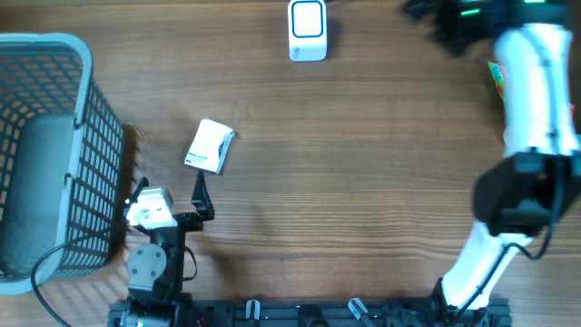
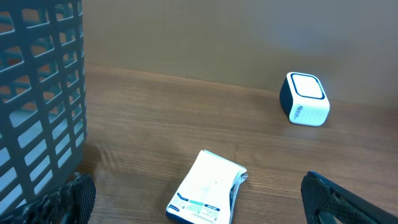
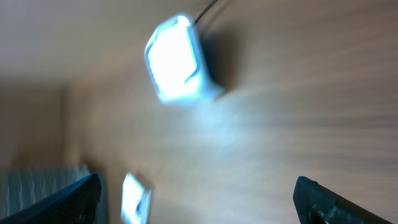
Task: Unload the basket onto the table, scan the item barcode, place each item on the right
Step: 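Carry the Haribo bag to the right edge and release it, then reach the right gripper to the white box and grasp it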
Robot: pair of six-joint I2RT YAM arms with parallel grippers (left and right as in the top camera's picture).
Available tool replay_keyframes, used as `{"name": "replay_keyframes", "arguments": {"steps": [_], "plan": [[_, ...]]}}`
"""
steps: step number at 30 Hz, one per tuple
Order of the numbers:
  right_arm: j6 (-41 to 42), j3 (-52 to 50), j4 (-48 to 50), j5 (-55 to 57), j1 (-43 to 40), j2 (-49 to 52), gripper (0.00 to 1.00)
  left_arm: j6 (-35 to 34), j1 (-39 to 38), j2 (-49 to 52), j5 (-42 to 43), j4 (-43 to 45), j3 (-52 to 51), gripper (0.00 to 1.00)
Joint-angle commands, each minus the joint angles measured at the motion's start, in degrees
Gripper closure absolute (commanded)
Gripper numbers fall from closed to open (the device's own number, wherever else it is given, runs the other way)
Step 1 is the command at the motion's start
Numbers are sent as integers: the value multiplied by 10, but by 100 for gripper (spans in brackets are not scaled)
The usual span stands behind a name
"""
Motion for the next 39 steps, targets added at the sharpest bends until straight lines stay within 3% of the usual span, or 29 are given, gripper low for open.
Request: {"name": "replay_keyframes", "arguments": {"steps": [1, 2, 3, 4, 6, 7, 8, 9, 11, 21, 31, 39], "plan": [[-47, -42, 25, -34, 137, 11, 0, -5, -2, -2, -5, 3, -4, 0], [-65, -47, 37, -32, 163, 12, 1, -5, -2, -2, -5, 4, -4, 0], [-85, -52, 54, -21, 199, 17, 10, -5, -2, -2, -5, 3, -4, 0], [-91, -56, 78, 15, 244, 26, 36, -5, -2, -2, -5, 3, -4, 0], [-76, -57, 111, 114, 309, 40, 75, -5, -2, -2, -5, 4, -4, 0], [-61, -57, 127, 165, 335, 46, 91, -5, -2, -2, -5, 3, -4, 0], [-48, -57, 141, 206, 355, 52, 95, -5, -2, -2, -5, 3, -4, 0], [-37, -59, 164, 257, 382, 56, 96, -5, -2, -2, -5, 3, -4, 0], [-30, -60, 216, 255, 415, 76, 96, -5, -2, -2, -5, 3, -4, 0], [-6, -60, 443, -30, 436, 195, 95, -5, -2, -2, -5, 3, -4, 0], [-40, -60, 392, -41, 486, 236, 95, -5, -2, -2, -5, 3, -4, 0], [-39, -60, 277, 161, 492, 236, 95, -5, -2, -2, -5, 3, -4, 0]]}}
